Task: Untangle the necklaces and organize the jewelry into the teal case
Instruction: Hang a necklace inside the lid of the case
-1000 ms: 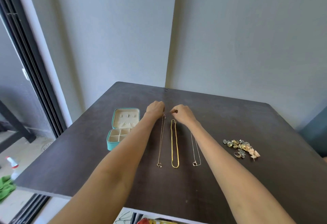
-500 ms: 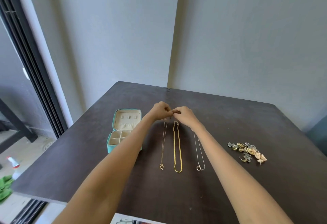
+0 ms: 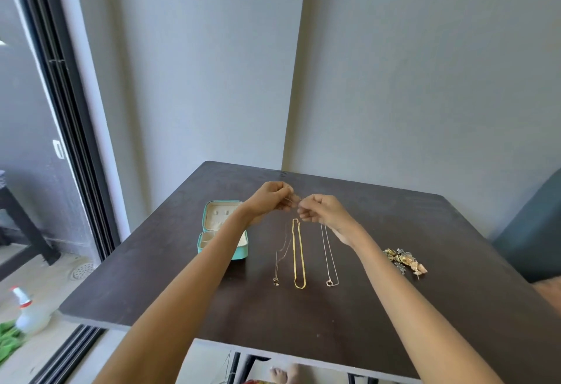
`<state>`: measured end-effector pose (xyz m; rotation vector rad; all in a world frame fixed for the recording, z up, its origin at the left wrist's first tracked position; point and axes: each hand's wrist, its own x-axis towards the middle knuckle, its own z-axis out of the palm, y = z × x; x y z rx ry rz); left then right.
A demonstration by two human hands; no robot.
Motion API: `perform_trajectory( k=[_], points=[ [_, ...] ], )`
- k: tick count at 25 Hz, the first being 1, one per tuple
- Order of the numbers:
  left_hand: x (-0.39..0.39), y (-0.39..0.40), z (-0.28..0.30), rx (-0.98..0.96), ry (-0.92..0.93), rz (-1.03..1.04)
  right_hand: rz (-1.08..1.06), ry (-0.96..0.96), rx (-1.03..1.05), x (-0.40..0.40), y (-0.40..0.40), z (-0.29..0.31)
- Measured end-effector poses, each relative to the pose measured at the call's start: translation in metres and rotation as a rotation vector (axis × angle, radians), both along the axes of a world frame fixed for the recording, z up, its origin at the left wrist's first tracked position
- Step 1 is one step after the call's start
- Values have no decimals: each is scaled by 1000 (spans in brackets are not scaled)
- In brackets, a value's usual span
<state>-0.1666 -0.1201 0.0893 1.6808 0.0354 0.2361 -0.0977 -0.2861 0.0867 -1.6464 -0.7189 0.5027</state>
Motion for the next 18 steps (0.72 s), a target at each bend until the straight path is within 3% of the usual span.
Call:
perform_trajectory(
  k=[4,7,9,13,18],
  points=[
    [-20,-21,35,-178,-35,-79,25,230,326,-22,-8,36],
    [-34,-33,55,-147,28,-136,3,425,582,-30,-19,65],
    [-42,-35,61,-97,68,-168,-36,456,666,-32,-27,80],
    [-56,-36,65,-125,54,-286,-174,402,565,-28,-43,90],
    [-60,-30,68,-549,-54,-299,-317,341,347,-26,-54,64]
  ],
)
